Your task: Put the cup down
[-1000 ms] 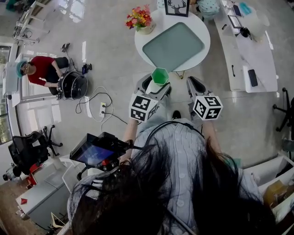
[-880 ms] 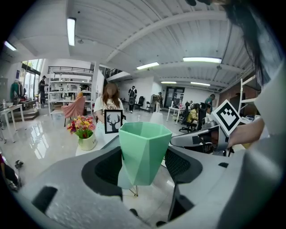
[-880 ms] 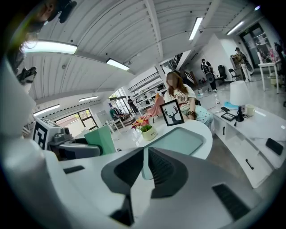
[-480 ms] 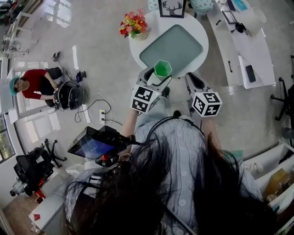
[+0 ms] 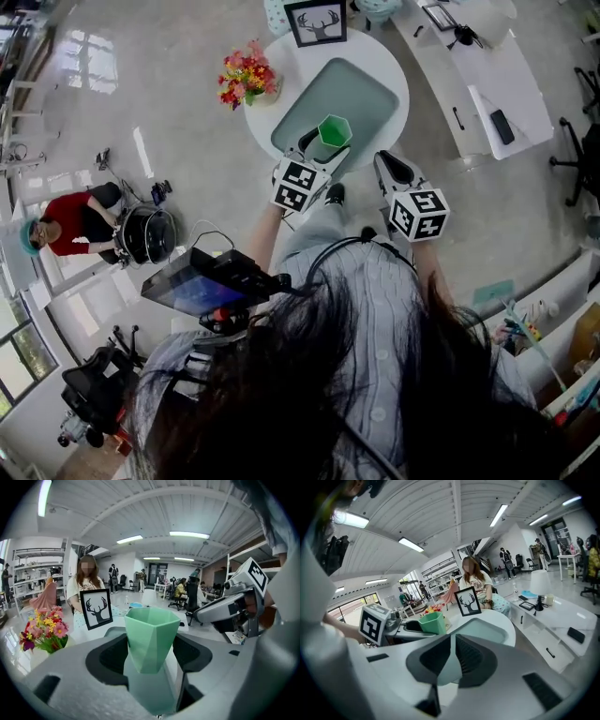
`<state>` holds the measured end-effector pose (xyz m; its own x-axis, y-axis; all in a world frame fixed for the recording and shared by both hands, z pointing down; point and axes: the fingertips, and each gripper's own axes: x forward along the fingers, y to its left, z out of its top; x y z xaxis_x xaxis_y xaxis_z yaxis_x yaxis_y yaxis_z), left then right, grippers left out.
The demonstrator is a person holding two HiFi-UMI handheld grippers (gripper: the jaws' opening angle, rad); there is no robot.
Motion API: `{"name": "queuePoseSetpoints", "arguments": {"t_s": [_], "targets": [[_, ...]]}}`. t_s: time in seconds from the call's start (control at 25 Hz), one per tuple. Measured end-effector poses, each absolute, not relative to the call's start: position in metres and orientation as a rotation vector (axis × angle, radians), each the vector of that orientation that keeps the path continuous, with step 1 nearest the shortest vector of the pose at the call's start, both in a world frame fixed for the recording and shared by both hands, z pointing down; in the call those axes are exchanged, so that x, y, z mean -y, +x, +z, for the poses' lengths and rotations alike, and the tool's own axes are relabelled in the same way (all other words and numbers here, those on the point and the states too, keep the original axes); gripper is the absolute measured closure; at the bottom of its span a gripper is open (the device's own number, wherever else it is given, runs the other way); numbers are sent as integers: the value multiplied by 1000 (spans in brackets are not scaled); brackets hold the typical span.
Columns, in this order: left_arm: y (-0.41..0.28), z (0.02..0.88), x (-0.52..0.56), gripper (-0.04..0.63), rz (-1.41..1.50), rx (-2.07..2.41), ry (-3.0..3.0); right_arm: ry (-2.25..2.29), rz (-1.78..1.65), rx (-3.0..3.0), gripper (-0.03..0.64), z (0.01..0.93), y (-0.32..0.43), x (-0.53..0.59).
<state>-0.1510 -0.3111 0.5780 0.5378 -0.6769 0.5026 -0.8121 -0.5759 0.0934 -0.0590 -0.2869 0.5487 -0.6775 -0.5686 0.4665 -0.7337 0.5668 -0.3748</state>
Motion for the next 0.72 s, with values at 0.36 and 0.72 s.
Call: {"name": "queuePoseSetpoints", "arguments": {"t_s": [0.36, 0.72], "targets": [[-134, 629, 359, 282, 672, 1145, 2481, 1206, 817, 2421, 566, 559, -34, 290], [-131, 664, 403, 282, 632, 1262, 2407, 1265, 855, 2350, 566, 573, -12, 283]]}}
